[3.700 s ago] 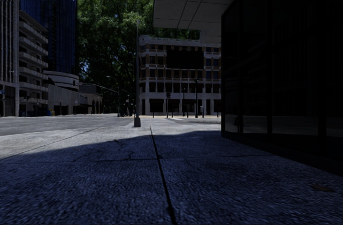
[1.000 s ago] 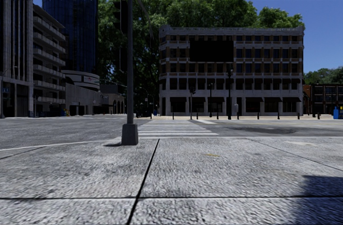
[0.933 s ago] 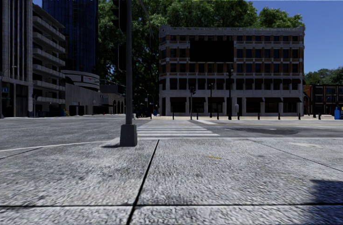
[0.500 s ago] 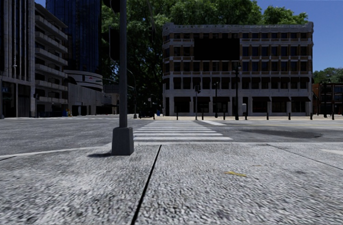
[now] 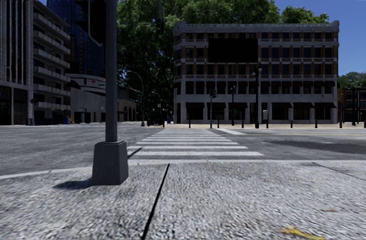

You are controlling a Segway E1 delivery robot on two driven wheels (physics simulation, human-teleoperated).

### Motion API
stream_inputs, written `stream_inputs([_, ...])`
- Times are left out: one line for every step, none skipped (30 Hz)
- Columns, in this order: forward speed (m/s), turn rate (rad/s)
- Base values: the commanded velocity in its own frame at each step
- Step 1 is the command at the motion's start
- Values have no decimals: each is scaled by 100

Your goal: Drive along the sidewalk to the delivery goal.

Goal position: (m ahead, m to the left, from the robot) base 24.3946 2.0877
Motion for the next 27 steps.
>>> stream_inputs([200,0])
stream_inputs([200,0])
stream_inputs([200,0])
stream_inputs([200,0])
stream_inputs([200,0])
stream_inputs([200,0])
stream_inputs([200,0])
stream_inputs([200,0])
stream_inputs([200,0])
stream_inputs([200,0])
stream_inputs([200,0])
stream_inputs([200,0])
stream_inputs([200,0])
stream_inputs([200,0])
stream_inputs([200,0])
stream_inputs([200,0])
stream_inputs([200,0])
stream_inputs([200,0])
stream_inputs([200,0])
stream_inputs([200,0])
stream_inputs([200,0])
stream_inputs([200,0])
stream_inputs([200,0])
stream_inputs([200,0])
stream_inputs([200,0])
stream_inputs([200,0])
stream_inputs([200,0])
